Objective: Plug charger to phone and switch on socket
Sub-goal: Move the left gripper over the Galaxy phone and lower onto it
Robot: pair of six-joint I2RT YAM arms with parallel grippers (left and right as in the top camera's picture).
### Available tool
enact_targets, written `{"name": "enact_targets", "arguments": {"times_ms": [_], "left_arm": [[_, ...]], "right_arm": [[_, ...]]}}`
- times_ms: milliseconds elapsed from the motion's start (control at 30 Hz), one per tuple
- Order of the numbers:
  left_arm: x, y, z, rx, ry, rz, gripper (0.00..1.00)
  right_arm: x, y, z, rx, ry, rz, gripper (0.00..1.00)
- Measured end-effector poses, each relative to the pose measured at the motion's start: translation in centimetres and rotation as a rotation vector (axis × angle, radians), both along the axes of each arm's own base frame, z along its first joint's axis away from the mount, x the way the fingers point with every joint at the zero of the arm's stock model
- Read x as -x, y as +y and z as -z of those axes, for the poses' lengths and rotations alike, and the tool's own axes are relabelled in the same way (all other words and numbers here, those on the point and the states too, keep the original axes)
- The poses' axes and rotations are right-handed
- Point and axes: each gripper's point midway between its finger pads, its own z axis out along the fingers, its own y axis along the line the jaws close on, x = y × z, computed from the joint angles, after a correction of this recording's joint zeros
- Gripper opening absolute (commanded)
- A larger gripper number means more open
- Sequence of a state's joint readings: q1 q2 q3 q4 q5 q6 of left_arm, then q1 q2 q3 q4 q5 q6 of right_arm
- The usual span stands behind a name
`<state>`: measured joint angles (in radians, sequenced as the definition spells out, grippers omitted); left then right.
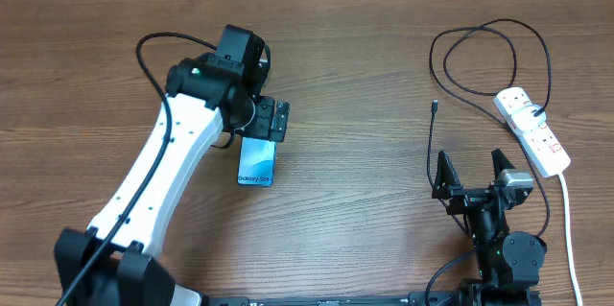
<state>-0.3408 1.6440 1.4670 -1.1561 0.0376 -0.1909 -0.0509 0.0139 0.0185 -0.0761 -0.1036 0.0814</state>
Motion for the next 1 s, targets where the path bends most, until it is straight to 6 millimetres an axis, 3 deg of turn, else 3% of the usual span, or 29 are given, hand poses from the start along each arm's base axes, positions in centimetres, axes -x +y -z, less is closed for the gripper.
{"name": "enact_targets", "arguments": {"times_ms": [567, 867, 1000], "left_arm": [[0.4, 0.1, 10.9, -0.105, 0.312, -0.076, 1.0], [0.4, 1.0, 12.9, -0.169, 0.347, -0.084, 1.0], [-0.5, 1.0, 13.1, -0.17, 0.31, -0.09, 0.99]], "right_arm": [[0.0, 0.0, 0.0, 0.0, 0.0, 0.0, 1.0], [0.0, 0.0, 0.0, 0.0, 0.0, 0.0, 1.0], [0.0, 0.0, 0.0, 0.0, 0.001, 0.0, 1.0]]}}
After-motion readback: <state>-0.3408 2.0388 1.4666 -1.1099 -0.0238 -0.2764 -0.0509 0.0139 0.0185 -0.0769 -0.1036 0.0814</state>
